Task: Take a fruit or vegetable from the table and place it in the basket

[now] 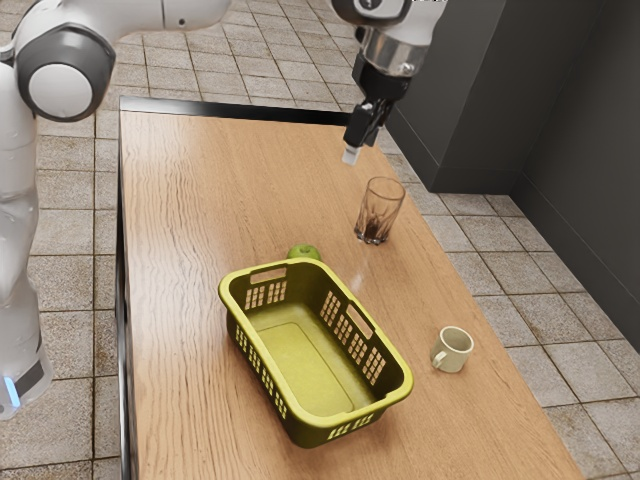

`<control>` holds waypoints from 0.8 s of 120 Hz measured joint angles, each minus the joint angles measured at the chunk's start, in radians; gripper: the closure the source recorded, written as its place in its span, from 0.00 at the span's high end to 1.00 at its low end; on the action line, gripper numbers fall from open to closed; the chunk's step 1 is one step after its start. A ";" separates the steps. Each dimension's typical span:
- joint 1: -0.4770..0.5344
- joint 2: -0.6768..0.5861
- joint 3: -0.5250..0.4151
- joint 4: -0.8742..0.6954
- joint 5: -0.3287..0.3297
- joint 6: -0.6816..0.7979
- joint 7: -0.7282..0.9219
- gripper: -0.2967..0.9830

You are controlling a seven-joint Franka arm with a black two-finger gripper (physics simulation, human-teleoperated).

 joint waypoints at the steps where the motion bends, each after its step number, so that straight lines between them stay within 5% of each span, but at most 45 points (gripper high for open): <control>1: -0.001 -0.001 -0.001 0.000 0.000 0.000 0.001 0.77; 18: -0.015 -0.009 -0.007 0.000 -0.009 0.000 0.010 0.77; 44: 0.006 -0.038 0.005 -0.004 -0.153 -0.001 0.141 0.77; 72: 0.035 0.007 0.034 -0.016 -0.206 0.005 0.532 0.77; 96: 0.055 -0.047 0.050 -0.252 -0.212 0.144 0.873 0.77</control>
